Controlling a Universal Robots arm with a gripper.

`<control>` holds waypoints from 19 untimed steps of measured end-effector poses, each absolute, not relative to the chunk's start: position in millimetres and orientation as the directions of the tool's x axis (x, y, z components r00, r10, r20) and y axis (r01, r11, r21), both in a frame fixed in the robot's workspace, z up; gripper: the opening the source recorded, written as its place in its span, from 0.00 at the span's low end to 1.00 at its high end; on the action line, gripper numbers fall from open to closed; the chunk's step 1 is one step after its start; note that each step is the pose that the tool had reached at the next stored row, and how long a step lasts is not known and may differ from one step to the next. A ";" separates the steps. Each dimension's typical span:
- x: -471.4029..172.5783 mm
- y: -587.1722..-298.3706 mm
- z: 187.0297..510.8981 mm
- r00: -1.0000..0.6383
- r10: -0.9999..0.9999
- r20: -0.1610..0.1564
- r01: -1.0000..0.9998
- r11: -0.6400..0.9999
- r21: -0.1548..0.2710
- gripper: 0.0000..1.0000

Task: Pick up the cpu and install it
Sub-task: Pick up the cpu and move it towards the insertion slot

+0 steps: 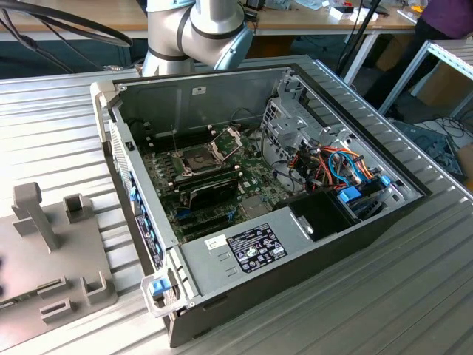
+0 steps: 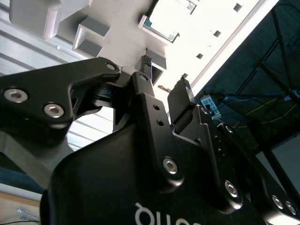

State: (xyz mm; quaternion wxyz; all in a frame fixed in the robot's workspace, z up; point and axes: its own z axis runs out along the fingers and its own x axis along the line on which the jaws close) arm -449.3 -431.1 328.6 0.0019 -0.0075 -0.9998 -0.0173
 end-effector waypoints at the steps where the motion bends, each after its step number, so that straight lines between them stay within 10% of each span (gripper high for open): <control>1: -449.3 -431.2 327.9 -1.000 0.015 0.004 0.015 0.999 0.034 0.42; 19: -449.3 -431.1 292.3 -1.000 0.015 0.004 0.015 1.000 0.026 0.42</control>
